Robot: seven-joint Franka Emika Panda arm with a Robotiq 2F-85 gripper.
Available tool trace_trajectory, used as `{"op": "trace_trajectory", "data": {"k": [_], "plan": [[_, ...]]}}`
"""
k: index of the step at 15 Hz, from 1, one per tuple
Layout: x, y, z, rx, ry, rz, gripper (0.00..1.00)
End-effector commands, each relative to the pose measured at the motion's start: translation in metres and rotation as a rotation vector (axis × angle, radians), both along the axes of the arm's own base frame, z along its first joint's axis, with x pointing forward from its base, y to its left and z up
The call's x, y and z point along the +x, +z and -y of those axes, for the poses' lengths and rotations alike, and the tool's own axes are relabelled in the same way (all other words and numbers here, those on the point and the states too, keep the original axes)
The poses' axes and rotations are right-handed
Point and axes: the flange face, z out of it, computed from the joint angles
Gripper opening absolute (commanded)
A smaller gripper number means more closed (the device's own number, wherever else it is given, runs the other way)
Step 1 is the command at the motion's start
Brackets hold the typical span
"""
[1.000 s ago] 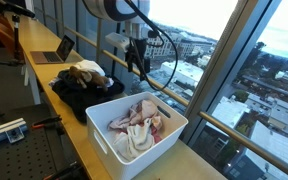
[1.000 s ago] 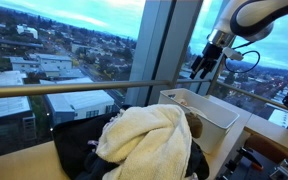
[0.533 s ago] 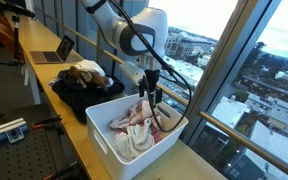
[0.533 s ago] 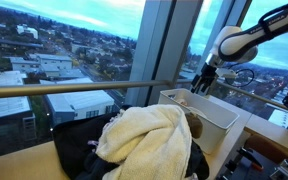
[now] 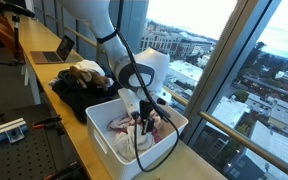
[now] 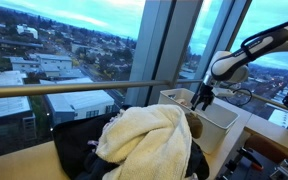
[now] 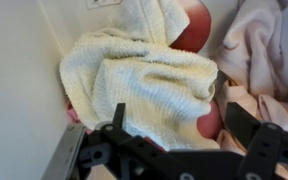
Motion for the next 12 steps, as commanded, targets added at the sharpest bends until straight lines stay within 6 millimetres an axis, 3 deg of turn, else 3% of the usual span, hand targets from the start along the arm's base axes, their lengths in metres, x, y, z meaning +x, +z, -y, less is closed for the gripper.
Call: {"op": "trace_trajectory", "data": {"k": [1,8,12], "plan": [[-0.015,-0.022,0.002,0.027,-0.022,-0.007,1.0],[-0.053,-0.067,0.026,0.037,-0.078,-0.049,1.0],[-0.048,-0.071,0.027,0.035,-0.086,-0.03,1.0]]}}
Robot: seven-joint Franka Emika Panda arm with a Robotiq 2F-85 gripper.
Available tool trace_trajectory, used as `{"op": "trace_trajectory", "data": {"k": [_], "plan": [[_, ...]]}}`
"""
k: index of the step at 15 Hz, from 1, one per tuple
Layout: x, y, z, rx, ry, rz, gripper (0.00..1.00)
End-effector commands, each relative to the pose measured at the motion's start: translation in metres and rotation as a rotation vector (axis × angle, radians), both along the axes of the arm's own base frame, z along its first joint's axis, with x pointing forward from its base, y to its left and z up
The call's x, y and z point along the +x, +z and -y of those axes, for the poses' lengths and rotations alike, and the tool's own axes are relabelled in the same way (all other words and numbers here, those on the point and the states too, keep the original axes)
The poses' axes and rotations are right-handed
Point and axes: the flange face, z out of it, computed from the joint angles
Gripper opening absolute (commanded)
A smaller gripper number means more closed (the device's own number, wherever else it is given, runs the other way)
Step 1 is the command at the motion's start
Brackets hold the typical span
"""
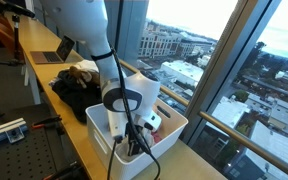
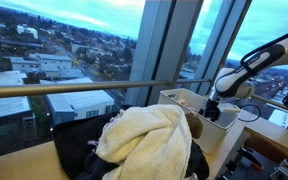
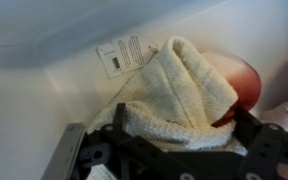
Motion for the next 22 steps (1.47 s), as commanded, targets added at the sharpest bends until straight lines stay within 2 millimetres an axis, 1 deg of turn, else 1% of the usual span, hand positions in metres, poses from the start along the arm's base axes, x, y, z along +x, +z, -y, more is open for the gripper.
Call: {"op": "trace_trajectory", "data": {"k": [1,4,7,9,12,14,18,19,20,22], "plan": [[0.009,-0.002,-0.002,0.003,0.008,0.035,1.0],[0.021,0.003,-0.01,0.005,0.02,0.048,1.0],[0.032,-0.001,-0.014,0.004,0.033,0.051,1.0],[0.039,-0.006,-0.016,0.013,0.039,0.049,0.72],[0.047,-0.01,-0.021,0.018,0.05,0.047,0.49],[0.052,-0.006,-0.024,0.021,0.056,0.046,0.34],[0.06,0.015,-0.032,0.009,0.077,0.058,0.06],[0.062,0.024,-0.035,0.008,0.082,0.065,0.02],[0.065,0.033,-0.037,0.009,0.088,0.073,0.04],[0.069,0.056,-0.041,0.004,0.098,0.093,0.03]]}}
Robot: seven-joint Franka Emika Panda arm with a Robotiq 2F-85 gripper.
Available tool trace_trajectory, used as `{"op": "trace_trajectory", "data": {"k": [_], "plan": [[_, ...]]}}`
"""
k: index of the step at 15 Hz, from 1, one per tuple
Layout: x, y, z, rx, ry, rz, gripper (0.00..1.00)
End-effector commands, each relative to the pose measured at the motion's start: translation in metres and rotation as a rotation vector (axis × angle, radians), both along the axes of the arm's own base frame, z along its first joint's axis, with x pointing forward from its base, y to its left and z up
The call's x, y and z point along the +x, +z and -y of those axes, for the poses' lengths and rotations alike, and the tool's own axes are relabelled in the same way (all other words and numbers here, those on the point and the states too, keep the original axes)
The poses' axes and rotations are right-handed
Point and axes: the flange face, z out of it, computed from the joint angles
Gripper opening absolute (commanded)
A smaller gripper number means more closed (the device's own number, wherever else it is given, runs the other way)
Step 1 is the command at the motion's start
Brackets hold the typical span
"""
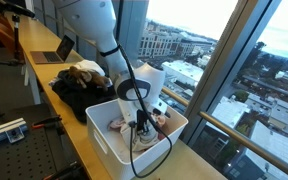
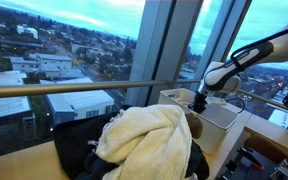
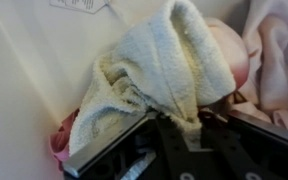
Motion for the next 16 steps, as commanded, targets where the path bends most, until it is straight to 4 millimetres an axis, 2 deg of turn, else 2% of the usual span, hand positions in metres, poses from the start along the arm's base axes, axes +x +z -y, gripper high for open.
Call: {"op": "trace_trajectory", "data": {"k": [1,4,9,12,16], "plan": [[0.009,0.054,-0.013,-0.005,0.032,0.034,0.04],[0.012,0.105,-0.035,-0.025,0.07,0.084,0.05],[0.008,0.198,-0.099,-0.041,0.166,0.172,0.05],[-0.005,0.249,-0.157,-0.022,0.241,0.22,0.05],[-0.03,0.298,-0.259,-0.008,0.401,0.286,0.05]]}}
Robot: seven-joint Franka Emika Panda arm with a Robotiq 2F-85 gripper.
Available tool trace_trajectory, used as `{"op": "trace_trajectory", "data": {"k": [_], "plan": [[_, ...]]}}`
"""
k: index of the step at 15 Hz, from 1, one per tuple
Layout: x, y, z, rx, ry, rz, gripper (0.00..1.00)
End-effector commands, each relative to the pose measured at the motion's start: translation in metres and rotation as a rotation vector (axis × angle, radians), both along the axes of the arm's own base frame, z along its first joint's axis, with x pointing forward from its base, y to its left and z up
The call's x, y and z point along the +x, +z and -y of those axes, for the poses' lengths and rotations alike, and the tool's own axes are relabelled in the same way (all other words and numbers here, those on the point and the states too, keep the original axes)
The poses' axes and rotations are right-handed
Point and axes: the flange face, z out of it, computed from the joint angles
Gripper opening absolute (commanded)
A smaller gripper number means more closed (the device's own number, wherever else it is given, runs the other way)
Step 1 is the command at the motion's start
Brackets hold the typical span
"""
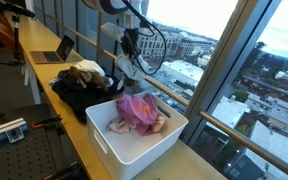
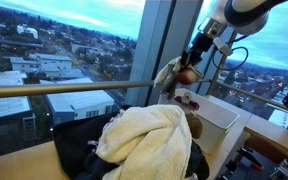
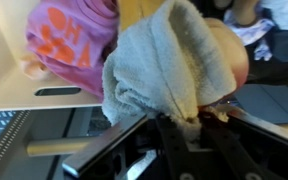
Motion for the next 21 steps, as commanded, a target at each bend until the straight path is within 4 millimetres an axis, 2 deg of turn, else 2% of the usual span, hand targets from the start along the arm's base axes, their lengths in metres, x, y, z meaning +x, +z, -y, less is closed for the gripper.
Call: {"op": "trace_trajectory", "data": {"k": [1,4,5,7,9,12,17,21], "plan": [[-0.032,0.041,-0.087,-0.019,0.128,0.04,0.05],[-0.063,0.062,-0.174,-0.045,0.237,0.057,0.05],[-0.072,0.06,-0.206,-0.058,0.263,0.056,0.05],[-0.085,0.049,-0.243,-0.084,0.306,0.037,0.05],[-0.096,0.034,-0.267,-0.11,0.339,0.01,0.05],[-0.098,0.003,-0.274,-0.14,0.361,-0.039,0.05],[-0.078,-0.05,-0.254,-0.168,0.336,-0.115,0.05],[-0.063,-0.103,-0.242,-0.188,0.305,-0.185,0.05]]}}
